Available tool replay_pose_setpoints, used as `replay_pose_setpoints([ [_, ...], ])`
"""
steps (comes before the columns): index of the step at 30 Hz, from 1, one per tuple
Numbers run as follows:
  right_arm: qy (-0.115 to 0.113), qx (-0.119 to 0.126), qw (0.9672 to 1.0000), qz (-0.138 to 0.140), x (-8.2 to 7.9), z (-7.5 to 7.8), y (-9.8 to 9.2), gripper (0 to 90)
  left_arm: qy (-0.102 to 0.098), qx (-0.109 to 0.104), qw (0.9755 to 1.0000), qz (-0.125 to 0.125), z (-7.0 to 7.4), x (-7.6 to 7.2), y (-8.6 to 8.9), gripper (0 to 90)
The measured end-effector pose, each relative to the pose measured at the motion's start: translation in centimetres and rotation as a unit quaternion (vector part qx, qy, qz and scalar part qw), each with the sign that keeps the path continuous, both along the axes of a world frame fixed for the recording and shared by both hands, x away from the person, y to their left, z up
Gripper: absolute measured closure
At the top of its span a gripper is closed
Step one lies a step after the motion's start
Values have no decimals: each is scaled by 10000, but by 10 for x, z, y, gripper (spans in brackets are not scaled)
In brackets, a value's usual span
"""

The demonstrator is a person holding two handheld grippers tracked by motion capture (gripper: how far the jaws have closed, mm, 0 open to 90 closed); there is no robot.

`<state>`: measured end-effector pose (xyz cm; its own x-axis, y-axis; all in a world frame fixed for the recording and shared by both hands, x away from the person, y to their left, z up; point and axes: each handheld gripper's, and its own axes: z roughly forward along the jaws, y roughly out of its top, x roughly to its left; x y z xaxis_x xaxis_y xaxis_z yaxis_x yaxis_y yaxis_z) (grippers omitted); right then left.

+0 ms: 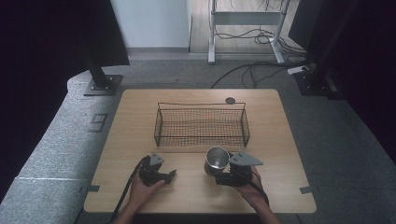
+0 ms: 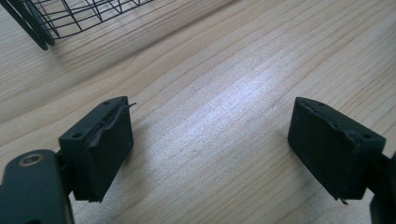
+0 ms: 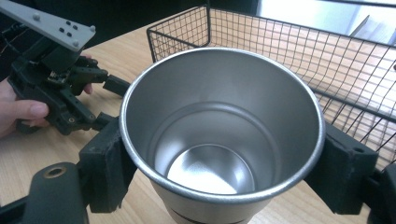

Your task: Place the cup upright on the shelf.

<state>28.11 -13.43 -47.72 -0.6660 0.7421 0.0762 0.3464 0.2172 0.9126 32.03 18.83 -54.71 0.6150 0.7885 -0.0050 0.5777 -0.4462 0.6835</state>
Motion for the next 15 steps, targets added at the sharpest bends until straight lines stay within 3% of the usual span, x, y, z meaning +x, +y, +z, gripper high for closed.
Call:
replay_pose_setpoints([
  [15,-17,73,10000,-16,12,15,-1,184,-5,3,10000,2,0,0,0,141],
])
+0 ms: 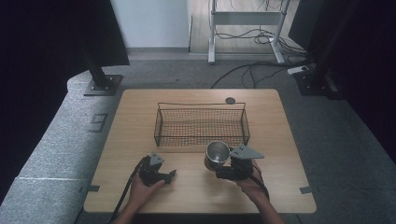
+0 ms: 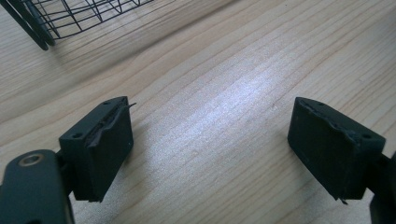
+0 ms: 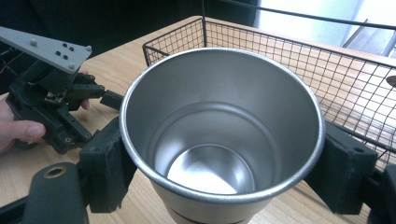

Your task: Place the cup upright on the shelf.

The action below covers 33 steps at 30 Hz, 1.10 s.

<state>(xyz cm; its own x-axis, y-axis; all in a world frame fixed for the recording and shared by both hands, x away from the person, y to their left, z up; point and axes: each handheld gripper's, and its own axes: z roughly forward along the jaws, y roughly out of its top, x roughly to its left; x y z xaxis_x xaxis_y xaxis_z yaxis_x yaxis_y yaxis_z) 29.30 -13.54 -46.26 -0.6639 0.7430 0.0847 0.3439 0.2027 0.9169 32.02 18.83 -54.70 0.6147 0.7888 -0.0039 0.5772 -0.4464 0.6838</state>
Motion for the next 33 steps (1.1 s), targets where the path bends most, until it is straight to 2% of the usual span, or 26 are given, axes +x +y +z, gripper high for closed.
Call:
replay_pose_setpoints([
  [33,-105,165,9998,-99,19,23,-3,184,-9,-7,10000,7,0,0,0,142],
])
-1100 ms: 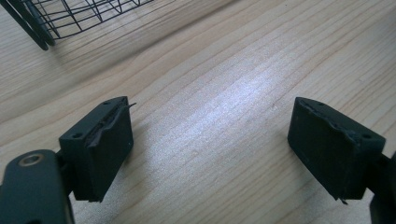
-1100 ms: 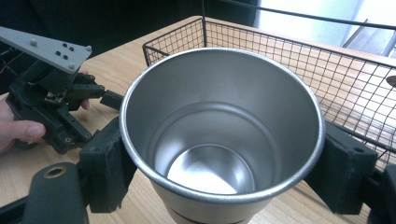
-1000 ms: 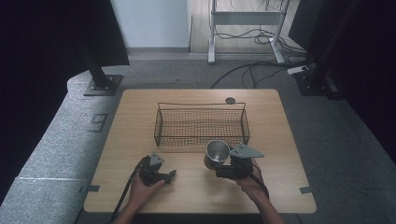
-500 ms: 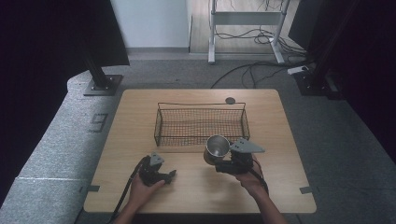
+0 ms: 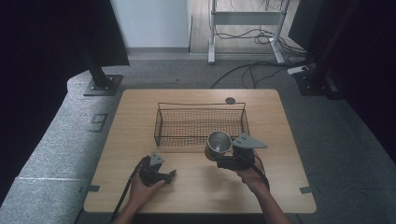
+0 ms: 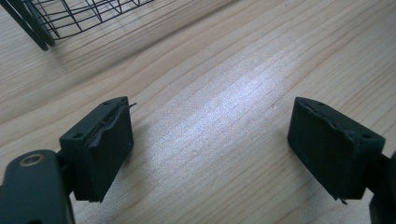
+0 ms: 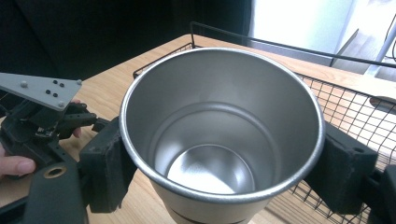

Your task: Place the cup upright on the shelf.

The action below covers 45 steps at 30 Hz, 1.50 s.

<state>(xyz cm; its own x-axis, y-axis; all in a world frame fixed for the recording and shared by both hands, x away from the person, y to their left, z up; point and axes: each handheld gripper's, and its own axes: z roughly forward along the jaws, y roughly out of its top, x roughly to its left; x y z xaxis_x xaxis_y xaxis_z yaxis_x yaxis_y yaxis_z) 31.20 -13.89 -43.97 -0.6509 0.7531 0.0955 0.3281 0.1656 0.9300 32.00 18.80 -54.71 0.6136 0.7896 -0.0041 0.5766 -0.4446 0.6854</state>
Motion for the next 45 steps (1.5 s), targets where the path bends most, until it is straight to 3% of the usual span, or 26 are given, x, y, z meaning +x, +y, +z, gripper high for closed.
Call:
replay_pose_setpoints([
  [33,-37,14,10000,-87,22,16,2,184,6,13,10000,-9,0,0,0,142],
  [45,56,39,9999,-128,33,18,-2,184,8,9,10000,-8,0,0,0,141],
])
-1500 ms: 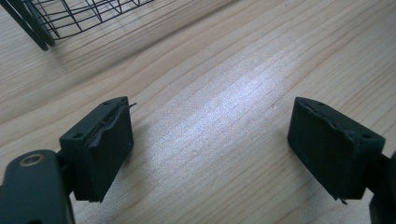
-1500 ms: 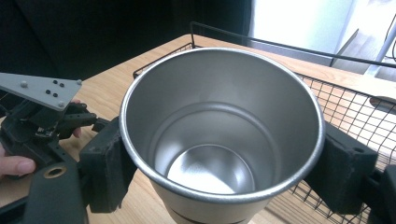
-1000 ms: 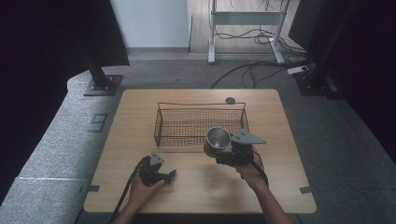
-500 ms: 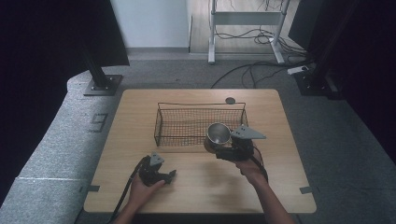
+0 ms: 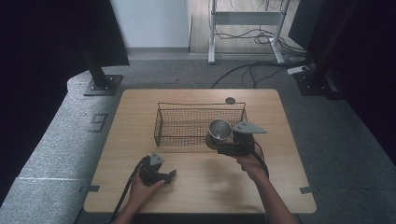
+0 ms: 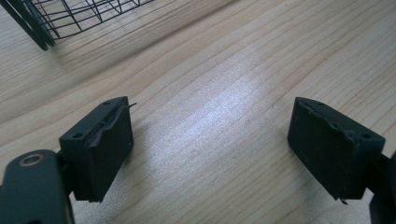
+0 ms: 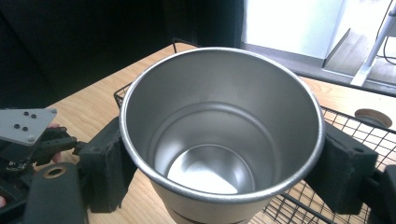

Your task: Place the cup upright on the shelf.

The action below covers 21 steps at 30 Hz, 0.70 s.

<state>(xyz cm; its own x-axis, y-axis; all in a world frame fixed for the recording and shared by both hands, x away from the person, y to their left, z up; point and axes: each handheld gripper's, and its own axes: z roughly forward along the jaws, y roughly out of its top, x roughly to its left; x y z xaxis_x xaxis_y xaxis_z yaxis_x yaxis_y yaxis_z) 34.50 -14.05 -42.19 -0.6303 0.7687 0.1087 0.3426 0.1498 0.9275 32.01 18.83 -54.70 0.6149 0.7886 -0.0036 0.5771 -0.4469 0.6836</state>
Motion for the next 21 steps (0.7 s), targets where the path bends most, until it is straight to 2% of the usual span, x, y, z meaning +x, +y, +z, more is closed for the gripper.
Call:
replay_pose_setpoints([
  [21,63,7,9999,-155,19,9,-5,184,3,-1,10000,-1,0,0,0,142],
])
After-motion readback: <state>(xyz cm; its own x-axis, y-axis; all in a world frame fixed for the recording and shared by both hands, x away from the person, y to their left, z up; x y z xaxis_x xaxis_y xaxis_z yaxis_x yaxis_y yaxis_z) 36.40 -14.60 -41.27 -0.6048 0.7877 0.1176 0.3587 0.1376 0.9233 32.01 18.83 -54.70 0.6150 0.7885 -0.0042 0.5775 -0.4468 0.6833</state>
